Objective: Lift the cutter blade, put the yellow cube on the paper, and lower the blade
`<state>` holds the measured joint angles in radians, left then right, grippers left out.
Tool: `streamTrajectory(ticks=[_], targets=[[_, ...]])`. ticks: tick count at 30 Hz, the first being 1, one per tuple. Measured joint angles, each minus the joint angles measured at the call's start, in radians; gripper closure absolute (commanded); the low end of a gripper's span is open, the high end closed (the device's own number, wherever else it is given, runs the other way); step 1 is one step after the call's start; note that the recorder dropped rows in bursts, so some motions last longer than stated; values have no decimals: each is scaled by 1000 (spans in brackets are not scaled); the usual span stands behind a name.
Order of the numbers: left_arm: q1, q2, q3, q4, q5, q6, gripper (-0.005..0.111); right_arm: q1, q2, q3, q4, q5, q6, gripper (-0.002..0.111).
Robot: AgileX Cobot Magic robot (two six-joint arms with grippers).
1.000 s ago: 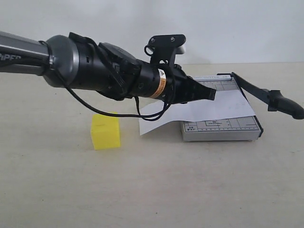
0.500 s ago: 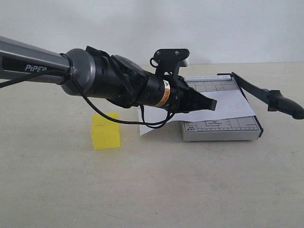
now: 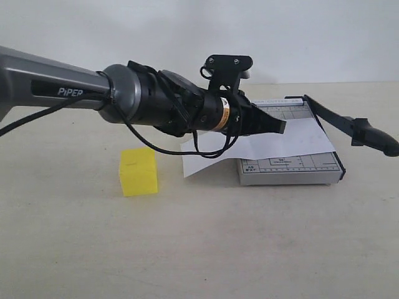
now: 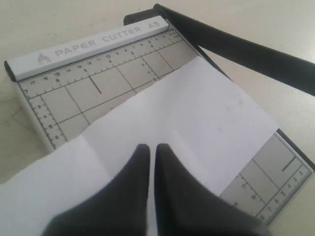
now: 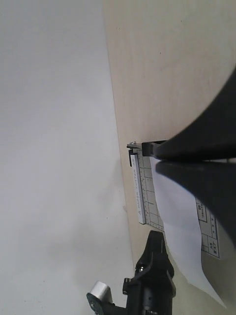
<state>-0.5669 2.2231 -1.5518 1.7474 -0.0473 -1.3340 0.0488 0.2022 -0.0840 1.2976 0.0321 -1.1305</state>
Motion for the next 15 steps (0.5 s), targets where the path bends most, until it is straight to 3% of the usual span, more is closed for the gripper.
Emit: streamTrajectory(ticks=[15], targets=[[0,69,-32,0,-30,2,102,0,0,0,0,0,0,109]])
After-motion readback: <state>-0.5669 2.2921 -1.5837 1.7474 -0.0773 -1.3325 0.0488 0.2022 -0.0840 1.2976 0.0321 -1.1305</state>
